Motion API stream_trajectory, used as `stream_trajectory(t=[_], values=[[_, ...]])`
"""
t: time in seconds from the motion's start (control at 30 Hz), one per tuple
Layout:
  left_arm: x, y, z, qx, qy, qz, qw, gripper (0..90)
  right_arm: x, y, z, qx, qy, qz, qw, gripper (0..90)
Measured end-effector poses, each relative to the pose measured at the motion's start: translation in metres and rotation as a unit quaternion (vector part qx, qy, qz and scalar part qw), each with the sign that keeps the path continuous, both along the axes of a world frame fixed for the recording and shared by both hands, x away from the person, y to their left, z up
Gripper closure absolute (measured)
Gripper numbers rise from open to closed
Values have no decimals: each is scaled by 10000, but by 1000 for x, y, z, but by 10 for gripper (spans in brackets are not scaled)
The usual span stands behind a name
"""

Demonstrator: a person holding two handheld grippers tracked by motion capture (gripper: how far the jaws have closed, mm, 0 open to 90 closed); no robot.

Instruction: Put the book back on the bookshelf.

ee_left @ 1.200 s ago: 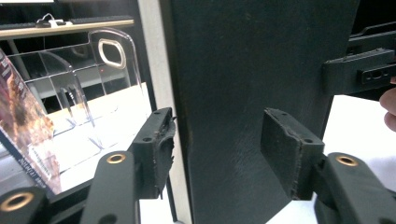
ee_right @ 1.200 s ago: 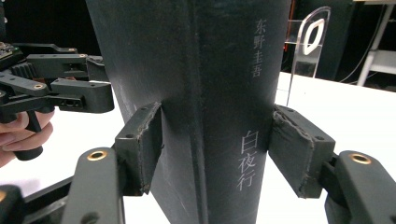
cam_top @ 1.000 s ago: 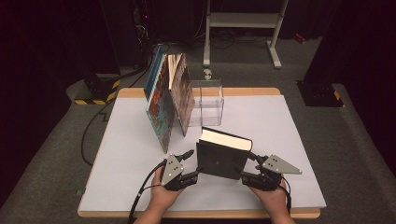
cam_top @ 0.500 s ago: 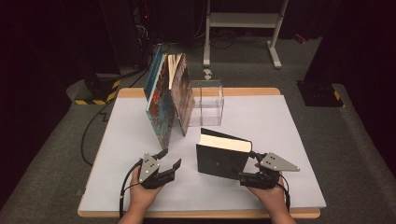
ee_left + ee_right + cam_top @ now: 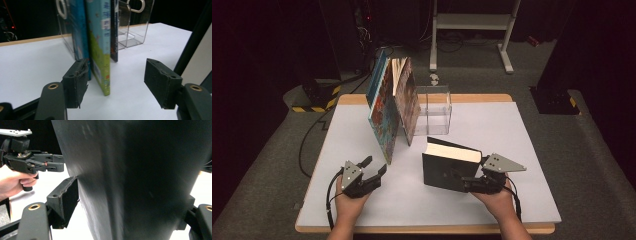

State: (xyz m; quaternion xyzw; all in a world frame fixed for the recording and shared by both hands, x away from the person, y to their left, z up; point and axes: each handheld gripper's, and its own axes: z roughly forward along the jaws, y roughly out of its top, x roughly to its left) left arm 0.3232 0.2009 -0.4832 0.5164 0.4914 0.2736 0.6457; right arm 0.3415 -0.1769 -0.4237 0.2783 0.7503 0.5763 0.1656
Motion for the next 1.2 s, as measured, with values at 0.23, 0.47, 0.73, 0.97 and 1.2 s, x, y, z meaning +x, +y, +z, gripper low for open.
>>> stream_trajectory(t=[0.23, 0.47, 0.73, 0.97, 1.2], values=[[0, 6, -2, -61, 58, 90, 9999, 363, 0, -2, -5, 173, -127, 243, 9995, 354], [0, 7, -3, -41, 105, 150, 9998, 364, -5, -5, -6, 38, -270, 360, 9990, 482], [1, 11, -5, -35, 168, 202, 9996, 368, -10, -3, -4, -98, -353, 330, 9988, 534], [1, 12, -5, -46, 172, 195, 9997, 371, -11, -1, -5, 106, -257, 32, 9996, 540], [1, 12, -6, -80, 169, 198, 9996, 372, -11, -2, -1, 97, -364, -387, 9985, 540]])
